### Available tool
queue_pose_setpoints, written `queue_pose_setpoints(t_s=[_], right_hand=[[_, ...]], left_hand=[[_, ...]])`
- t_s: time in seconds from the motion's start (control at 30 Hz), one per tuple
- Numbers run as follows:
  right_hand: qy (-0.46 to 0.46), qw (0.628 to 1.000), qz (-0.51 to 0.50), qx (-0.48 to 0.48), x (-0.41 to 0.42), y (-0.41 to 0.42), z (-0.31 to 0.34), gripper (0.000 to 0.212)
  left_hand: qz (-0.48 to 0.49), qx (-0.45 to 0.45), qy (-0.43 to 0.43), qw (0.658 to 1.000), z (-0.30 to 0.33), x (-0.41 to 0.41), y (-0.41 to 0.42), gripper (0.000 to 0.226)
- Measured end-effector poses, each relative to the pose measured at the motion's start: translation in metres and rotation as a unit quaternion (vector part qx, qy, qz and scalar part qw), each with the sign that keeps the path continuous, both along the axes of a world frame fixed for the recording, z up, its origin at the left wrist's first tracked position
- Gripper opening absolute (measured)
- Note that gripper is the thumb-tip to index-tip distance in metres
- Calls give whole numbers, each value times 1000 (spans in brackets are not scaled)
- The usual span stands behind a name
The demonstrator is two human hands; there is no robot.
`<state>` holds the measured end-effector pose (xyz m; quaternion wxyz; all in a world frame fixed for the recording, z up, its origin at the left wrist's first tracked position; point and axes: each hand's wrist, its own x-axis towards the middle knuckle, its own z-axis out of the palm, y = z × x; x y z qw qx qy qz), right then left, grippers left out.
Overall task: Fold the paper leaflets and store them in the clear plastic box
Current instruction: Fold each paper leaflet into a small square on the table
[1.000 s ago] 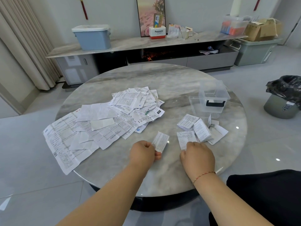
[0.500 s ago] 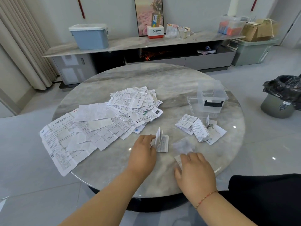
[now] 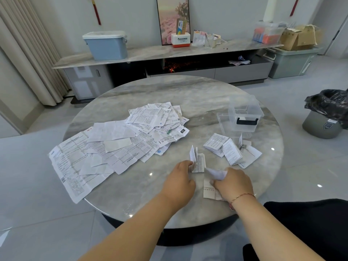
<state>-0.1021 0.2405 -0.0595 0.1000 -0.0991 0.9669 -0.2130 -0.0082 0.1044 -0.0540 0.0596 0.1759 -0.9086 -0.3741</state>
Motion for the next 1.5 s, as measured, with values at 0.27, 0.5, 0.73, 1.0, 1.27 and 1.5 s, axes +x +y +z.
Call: queue_pose_setpoints(t_s=[0.27,0.5,0.73,1.0,1.27,1.5], right_hand=[[-123,894,113,-416,11,18,42,23],[-136,856,177,-467,21,14,50,36],[-90,905,214,-356,32,3,55,22],[-138,915,194,-326,36,-12,41,19],[225,935,235,-143,16,-29,39,11],[189,950,249,25,-7,-36,14,31]], left_hand=[[152,483,-29,862,38,19,19,30],[121,519,-23,846,51,31,8,14],[78,223,48,971,47,37,5,21],[102,101,97,985,36,34,1,27],[241,112,97,959,24,11,-48,36],[216,248,63,942,5,-33,-23,20]])
